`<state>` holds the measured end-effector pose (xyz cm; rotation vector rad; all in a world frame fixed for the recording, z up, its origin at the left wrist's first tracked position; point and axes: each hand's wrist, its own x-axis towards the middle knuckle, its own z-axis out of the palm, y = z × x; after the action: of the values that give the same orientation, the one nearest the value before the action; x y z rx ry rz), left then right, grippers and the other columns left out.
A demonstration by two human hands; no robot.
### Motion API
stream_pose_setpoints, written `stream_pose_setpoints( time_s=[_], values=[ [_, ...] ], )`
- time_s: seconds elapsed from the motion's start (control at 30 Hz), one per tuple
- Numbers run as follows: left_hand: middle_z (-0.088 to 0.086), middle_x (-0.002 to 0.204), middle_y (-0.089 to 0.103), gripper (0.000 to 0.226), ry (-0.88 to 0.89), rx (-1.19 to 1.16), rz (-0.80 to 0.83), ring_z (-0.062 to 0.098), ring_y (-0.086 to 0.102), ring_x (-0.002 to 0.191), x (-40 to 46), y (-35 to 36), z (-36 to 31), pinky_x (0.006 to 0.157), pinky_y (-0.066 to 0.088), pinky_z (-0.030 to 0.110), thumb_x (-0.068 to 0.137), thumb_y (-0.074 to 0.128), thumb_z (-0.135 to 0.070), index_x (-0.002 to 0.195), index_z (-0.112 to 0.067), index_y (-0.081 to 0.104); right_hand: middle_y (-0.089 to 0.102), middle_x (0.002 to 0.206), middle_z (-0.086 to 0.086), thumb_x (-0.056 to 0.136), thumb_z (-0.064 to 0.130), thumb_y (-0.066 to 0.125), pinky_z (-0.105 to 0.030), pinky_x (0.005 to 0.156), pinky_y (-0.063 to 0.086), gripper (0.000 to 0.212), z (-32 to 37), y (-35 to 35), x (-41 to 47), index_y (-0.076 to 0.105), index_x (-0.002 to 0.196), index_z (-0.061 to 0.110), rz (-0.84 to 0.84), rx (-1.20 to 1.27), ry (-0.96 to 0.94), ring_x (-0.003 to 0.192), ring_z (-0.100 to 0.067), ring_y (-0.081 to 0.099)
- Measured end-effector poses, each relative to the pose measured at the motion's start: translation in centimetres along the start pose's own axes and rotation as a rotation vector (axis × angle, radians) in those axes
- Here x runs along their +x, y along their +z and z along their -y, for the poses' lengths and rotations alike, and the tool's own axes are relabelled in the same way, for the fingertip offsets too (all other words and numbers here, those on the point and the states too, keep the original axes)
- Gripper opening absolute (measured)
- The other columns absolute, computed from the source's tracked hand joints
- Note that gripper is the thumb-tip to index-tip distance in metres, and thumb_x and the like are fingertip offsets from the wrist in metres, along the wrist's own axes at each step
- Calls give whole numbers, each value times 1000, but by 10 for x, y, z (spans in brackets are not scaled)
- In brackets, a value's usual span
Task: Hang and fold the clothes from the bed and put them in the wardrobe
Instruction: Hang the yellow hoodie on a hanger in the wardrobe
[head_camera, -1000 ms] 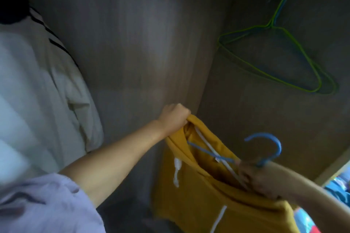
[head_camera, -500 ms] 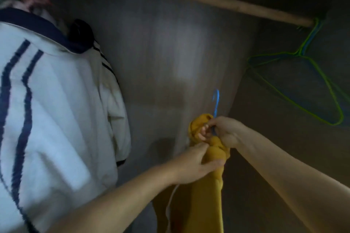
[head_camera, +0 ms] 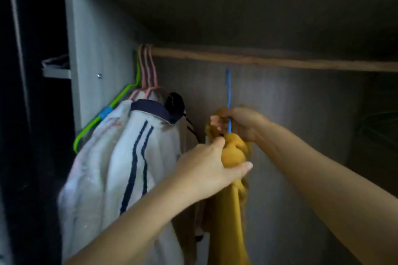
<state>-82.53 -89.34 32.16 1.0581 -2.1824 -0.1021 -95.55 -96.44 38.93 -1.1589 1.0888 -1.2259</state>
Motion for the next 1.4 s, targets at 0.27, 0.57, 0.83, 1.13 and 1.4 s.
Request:
stream_pose_setpoints(
  time_s=[0.27,0.57,0.83,1.13,1.4],
  values=[
    [4,85,54,23,-225,403,-238,34,59,100,56,-111,29,69,37,33,85,55,-33,82,-18,37,65,84,-16,91,5,52,-43,80,53,13,68,101,52,59,80,5,-34,-371,-388,76,-25,60],
    [8,142,32,45,-316,877,-183,27,27,134,33,-77,98,110,22,44,93,30,-13,139,-10,29,51,134,-24,102,19,36,-25,79,36,40,33,147,109,49,130,-6,-9,-789,-423,124,-34,48],
    [16,159,1,60,-178,1026,-64,30,-5,147,20,-76,80,113,-6,57,91,0,-13,150,-2,5,65,106,-18,103,19,37,-32,80,48,33,16,73,89,56,124,1,9,-674,-521,97,-28,62],
    [12,142,37,47,145,742,240,31,24,139,31,38,-3,112,-4,60,94,48,-20,139,-14,39,62,124,-13,98,11,43,-30,82,46,36,-77,-83,12,49,133,11,-348,-811,-277,110,-27,60],
    [6,117,61,30,339,210,342,29,56,110,-18,188,-69,93,40,39,95,42,-29,119,-20,56,54,130,-14,94,11,43,-35,97,42,42,-193,-194,-165,46,136,10,-601,-1202,52,120,-32,52]
  ],
)
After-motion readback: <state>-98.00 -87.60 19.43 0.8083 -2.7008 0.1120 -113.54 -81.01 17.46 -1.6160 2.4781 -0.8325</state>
